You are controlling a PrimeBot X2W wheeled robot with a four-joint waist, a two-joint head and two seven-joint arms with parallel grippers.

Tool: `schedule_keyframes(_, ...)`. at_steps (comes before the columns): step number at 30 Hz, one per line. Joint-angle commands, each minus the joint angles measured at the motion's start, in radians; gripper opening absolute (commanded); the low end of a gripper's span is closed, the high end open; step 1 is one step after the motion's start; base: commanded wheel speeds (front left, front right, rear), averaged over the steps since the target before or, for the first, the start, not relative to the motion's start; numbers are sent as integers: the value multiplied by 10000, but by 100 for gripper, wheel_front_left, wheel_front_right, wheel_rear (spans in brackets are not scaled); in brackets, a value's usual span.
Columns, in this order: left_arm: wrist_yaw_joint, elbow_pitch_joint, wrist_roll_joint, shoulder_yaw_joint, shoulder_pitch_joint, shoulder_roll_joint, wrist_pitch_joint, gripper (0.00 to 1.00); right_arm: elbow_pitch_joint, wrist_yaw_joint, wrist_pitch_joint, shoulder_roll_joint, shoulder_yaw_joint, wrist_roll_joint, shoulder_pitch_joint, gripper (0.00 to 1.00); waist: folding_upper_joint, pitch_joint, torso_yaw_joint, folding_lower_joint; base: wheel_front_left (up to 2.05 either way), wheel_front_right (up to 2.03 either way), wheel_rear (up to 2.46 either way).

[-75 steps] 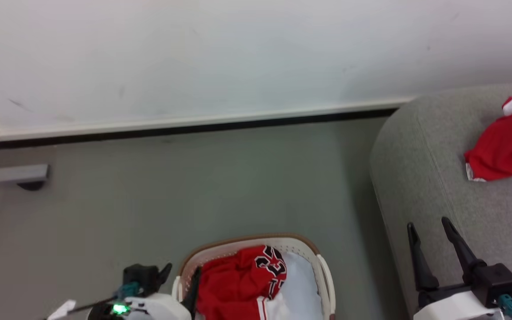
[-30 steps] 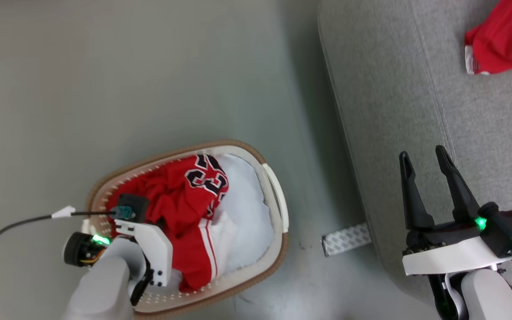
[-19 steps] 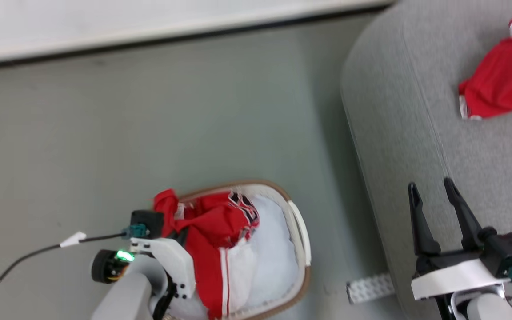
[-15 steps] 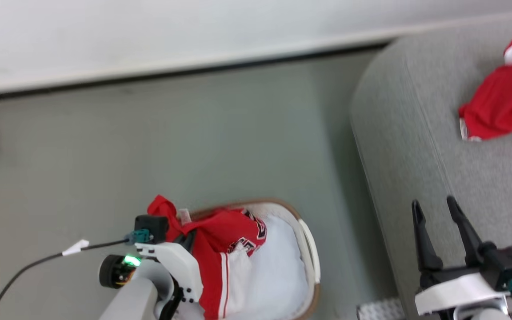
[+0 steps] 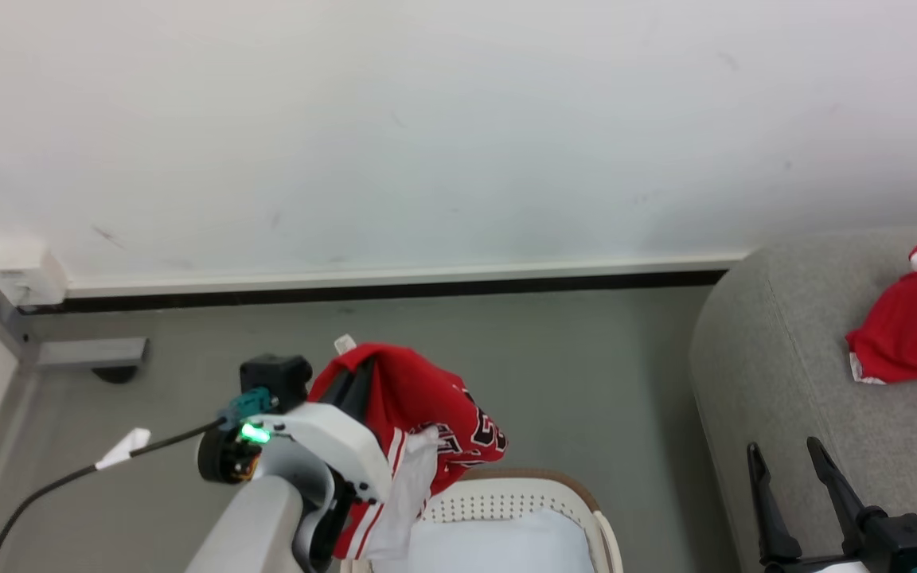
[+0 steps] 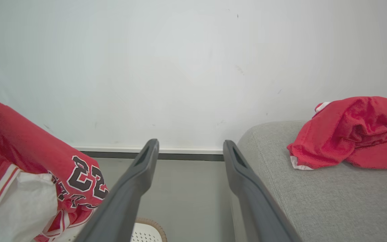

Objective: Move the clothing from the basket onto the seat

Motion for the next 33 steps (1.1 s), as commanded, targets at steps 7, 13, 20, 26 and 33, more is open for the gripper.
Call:
schedule_keyframes(7,522,-2829,-213,219,510,348,743,0,-28,-26,-19,-43,42,36,376,100,0,-764,292,4,0,0,0)
schedule_keyframes(13,834,-4622,-310,347,599,542,1351,0,-10,-26,-19,-42,120,76,638,100,0,-1079,215,4,0,0,0)
schedule_keyframes(20,1056,-6007,-272,403,402,756,1897,0,-23,-26,-19,-39,312,100,899,100,0,-1234,122,4,0,0,0)
schedule_keyframes(26,1245,-6818,-313,441,584,867,2290,0,-263,-26,-21,-43,1175,-34,762,100,0,-1202,51,4,0,0,0)
schedule_keyframes(33,1250,-7133,-375,195,851,780,2427,0,-795,-26,-19,-1001,2803,399,-2,100,0,-1095,106,4,0,0,0)
